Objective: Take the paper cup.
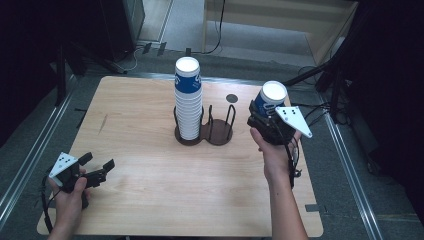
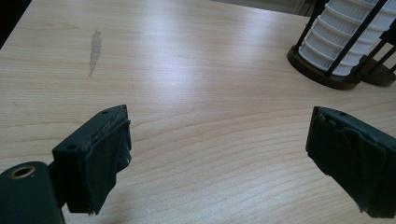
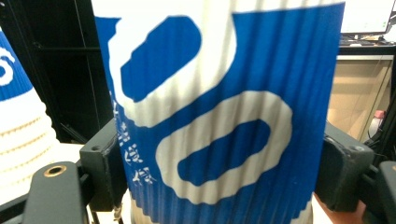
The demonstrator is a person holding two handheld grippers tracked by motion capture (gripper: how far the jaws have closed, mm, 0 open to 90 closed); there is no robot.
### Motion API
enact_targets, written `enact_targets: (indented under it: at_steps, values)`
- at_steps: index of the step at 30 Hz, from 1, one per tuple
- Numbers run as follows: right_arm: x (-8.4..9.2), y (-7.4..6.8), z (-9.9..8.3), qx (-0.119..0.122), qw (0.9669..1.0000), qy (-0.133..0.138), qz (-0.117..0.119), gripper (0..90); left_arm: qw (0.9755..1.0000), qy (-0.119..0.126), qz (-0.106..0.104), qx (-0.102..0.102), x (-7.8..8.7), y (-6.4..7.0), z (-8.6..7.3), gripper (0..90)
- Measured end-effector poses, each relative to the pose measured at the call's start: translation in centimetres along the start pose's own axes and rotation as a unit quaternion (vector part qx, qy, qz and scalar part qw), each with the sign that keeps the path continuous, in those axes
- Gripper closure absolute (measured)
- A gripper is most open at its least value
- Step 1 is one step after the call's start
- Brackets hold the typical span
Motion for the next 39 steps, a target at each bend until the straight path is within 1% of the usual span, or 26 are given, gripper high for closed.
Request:
enact_targets:
  at_steps: [7, 11, 13, 18, 21, 27, 30, 31, 37, 38, 39]
  values:
    - [0.8, 0.2, -1.1, 0.009, 1.0000, 0.001, -0.001, 19.4, 1.0000, 0.004, 0.002, 0.003, 0.0, 0.0, 0.0, 7.3]
    - [1.1, 0.3, -1.5, 0.008, 1.0000, 0.001, 0.001, 19.4, 1.0000, 0.004, 0.003, 0.004, 0.0, 0.0, 0.0, 7.3]
    - [1.4, 0.4, -1.7, 0.006, 1.0000, 0.002, 0.001, 19.4, 1.0000, 0.005, 0.003, 0.008, 0.0, -0.1, 0.0, 7.3]
    - [2.0, 0.7, -2.7, 0.004, 1.0000, 0.000, 0.001, 19.5, 0.9999, 0.005, 0.006, 0.011, 0.0, -0.2, 0.0, 7.3]
    - [2.4, 0.9, -3.4, -0.001, 1.0000, -0.002, 0.002, 19.5, 0.9999, 0.003, 0.010, 0.014, 0.0, -0.3, 0.0, 7.3]
    - [3.3, 1.4, -4.9, 0.002, 1.0000, -0.007, 0.006, 19.6, 0.9996, 0.007, 0.020, 0.018, 0.1, -0.4, 0.0, 7.3]
    - [3.7, 1.6, -5.4, 0.008, 0.9999, -0.006, 0.007, 19.6, 0.9995, 0.007, 0.020, 0.022, 0.1, -0.5, 0.0, 7.3]
    - [3.9, 1.7, -5.6, 0.008, 0.9999, -0.006, 0.007, 19.6, 0.9991, 0.009, 0.025, 0.033, 0.1, -0.7, 0.0, 7.4]
    - [4.4, 1.9, -6.2, 0.005, 0.9999, -0.005, 0.011, 19.6, 0.9990, 0.009, 0.027, 0.034, 0.2, -0.8, 0.1, 7.4]
    - [4.5, 1.7, -6.7, 0.009, 0.9998, -0.008, 0.013, 19.6, 0.9987, 0.016, 0.032, 0.035, 0.1, -0.9, 0.2, 7.4]
    - [4.5, 1.7, -6.8, 0.008, 0.9998, -0.010, 0.014, 19.6, 0.9987, 0.017, 0.034, 0.035, 0.1, -0.9, 0.2, 7.4]
Point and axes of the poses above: each handheld gripper's, and its own axes: x roughly backward along the jaws, z roughly out of its top, y roughly to its right, the point moved 7 cm from there along -x, roughly forward along the jaws, and after that the axes turned 15 degrees about -z, right-handed, at the moved point
